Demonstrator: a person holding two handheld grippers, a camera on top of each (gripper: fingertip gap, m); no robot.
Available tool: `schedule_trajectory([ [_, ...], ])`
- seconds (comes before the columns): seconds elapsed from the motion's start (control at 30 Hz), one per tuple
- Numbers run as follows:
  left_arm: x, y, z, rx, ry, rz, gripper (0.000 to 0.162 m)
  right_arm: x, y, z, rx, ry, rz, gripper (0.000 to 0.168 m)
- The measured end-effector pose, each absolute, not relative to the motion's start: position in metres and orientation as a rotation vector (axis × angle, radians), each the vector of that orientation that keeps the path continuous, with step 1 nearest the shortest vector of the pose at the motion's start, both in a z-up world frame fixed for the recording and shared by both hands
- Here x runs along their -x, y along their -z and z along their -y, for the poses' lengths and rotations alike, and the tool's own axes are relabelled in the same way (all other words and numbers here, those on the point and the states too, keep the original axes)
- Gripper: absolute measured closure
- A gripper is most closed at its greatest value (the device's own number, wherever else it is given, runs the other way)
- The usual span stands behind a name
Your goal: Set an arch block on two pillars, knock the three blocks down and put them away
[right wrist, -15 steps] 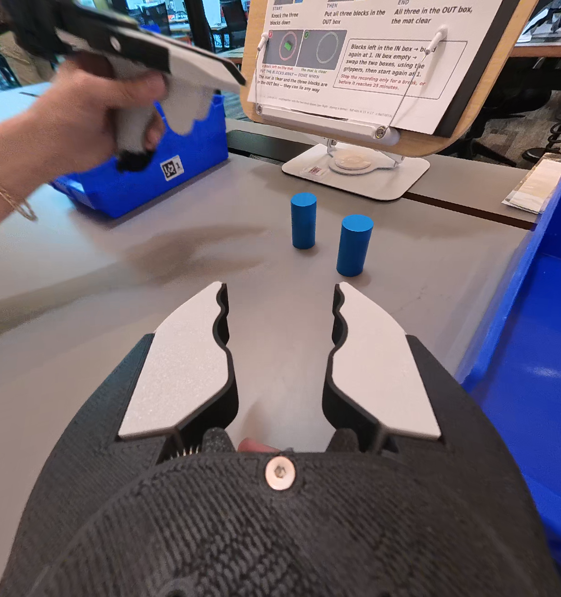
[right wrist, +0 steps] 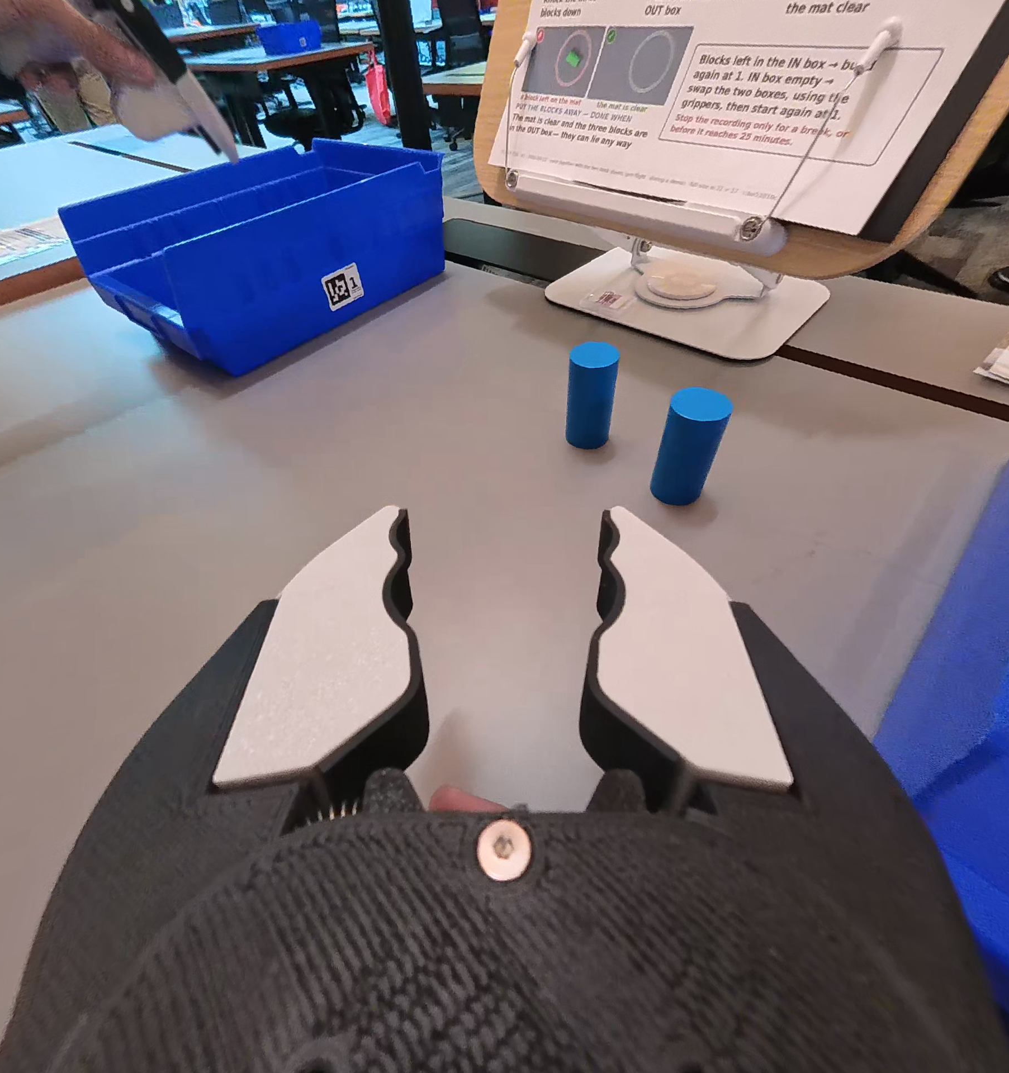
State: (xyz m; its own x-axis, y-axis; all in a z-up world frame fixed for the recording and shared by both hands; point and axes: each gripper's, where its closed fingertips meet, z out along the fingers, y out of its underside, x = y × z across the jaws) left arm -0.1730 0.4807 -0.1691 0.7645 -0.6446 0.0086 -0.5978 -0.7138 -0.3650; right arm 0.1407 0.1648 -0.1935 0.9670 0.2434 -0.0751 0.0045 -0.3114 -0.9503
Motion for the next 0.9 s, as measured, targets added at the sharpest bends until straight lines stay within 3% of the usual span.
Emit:
schedule_trajectory([
  [0.03, 0.184, 0.177, -0.485, 2.665, 0.14, -0.944, 0.112, -0.14, 0.194, -0.166, 1.878, -0.244, 0.181, 0.105],
  [0.27, 0.221, 0.223, -0.506, 2.834, -0.155, -0.992, 0.111, -0.137, 0.196, -0.165, 1.887, -0.232, 0.192, 0.106],
  [0.77, 0.234, 0.271, -0.554, 2.524, -0.897, -1.253, 0.116, -0.141, 0.204, -0.166, 1.911, -0.229, 0.187, 0.105],
  [0.9, 0.244, 0.274, -0.56, 2.488, -1.032, -1.254, 0.128, -0.145, 0.204, -0.166, 1.91, -0.228, 0.169, 0.105],
])
